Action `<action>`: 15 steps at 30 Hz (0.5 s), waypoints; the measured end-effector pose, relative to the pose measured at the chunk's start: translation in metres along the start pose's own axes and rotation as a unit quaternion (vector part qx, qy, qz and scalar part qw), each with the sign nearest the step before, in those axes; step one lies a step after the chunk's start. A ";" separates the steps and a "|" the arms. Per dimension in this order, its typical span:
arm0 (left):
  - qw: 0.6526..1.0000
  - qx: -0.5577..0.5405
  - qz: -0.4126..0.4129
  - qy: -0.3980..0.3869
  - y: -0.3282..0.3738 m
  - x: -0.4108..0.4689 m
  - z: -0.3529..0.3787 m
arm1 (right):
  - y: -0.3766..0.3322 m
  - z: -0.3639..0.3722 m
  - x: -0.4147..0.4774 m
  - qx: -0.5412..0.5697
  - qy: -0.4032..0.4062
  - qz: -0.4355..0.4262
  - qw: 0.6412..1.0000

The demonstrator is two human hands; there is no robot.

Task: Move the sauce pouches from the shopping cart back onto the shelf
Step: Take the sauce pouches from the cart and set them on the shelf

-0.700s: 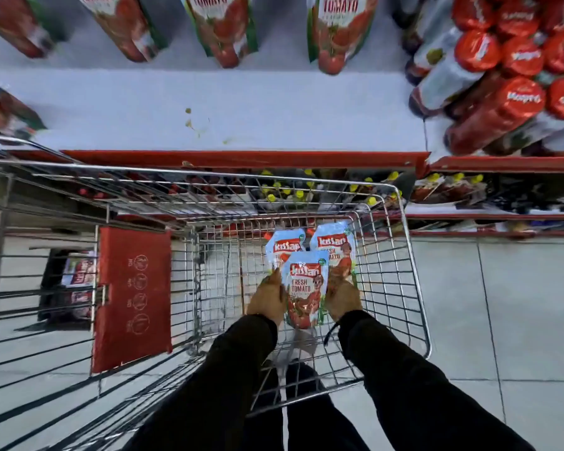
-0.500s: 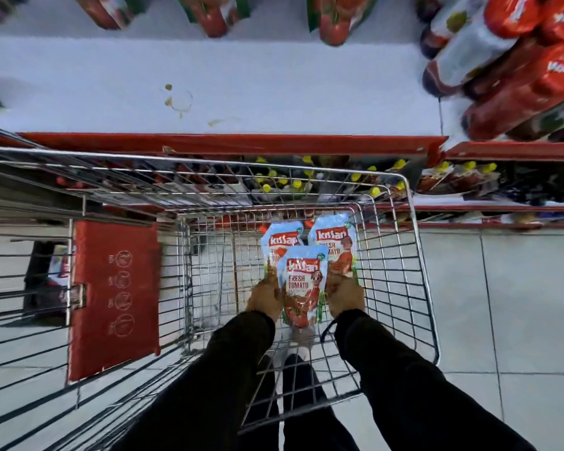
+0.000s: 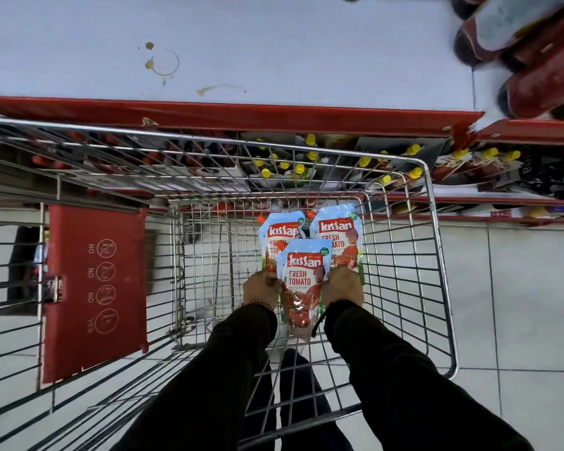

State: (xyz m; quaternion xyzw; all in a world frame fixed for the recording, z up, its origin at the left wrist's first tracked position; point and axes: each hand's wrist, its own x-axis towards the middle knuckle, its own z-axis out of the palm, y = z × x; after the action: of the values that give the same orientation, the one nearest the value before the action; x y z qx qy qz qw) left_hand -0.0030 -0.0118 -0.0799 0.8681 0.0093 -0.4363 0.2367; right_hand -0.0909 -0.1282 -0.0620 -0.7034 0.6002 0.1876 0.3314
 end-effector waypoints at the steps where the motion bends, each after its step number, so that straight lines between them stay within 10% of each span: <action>1: 1.000 -0.004 0.000 0.000 0.000 0.000 0.001 | -0.001 0.001 0.000 0.002 -0.001 0.002 1.000; 15: 0.995 -0.051 0.067 0.046 0.012 -0.054 -0.054 | -0.009 -0.039 -0.054 0.104 -0.041 -0.026 0.993</action>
State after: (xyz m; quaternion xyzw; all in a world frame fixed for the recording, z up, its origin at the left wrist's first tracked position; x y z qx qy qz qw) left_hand 0.0067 0.0099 -0.0066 0.8730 -0.0163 -0.3775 0.3084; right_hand -0.0988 -0.1158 0.0039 -0.6721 0.5836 0.1442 0.4324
